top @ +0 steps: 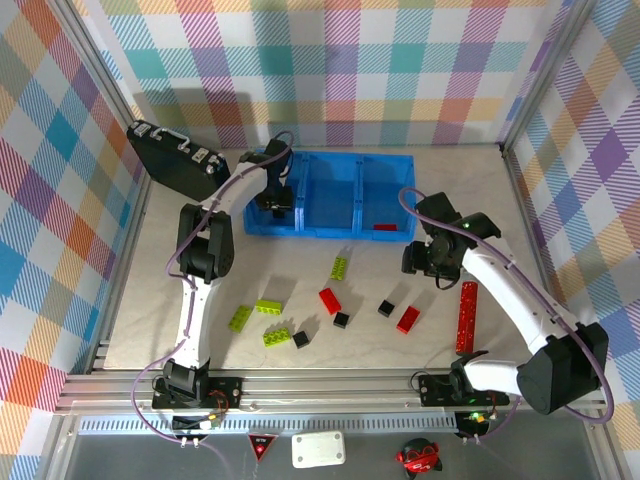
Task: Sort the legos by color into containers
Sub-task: Place the lego in the container.
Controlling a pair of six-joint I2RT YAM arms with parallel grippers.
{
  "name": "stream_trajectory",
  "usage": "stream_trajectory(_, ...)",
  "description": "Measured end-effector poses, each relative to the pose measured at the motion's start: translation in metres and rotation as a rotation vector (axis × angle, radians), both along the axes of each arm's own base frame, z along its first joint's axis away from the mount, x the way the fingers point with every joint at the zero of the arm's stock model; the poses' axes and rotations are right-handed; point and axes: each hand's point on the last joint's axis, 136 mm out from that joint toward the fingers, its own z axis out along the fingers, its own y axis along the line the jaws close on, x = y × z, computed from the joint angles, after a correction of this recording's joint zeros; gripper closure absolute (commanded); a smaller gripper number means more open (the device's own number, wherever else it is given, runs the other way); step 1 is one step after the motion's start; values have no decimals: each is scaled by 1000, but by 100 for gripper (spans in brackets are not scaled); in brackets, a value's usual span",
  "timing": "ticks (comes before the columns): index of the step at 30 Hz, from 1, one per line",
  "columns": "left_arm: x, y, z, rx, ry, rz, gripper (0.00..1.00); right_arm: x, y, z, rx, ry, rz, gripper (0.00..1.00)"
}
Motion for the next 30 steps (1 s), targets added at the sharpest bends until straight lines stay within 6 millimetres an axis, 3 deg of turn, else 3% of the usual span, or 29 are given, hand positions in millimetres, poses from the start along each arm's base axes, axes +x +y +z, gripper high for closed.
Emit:
stream_trajectory(6,0,0,-2,0,3,0,55,-2,-1,2,-1,-5,-1,34)
stream_trajectory(20,-3,-1,3,-6,7,-1,55,-7,-3,8,7,-19,-7,34)
stream_trajectory(24,-7,1,23,-11,-8,-2,55,-9,-4,4,9,-7,-14,34)
stream_trajectory(30,-19,3,70,-44,-69,-6,55,-10,-3,-3,13,2,-16,35)
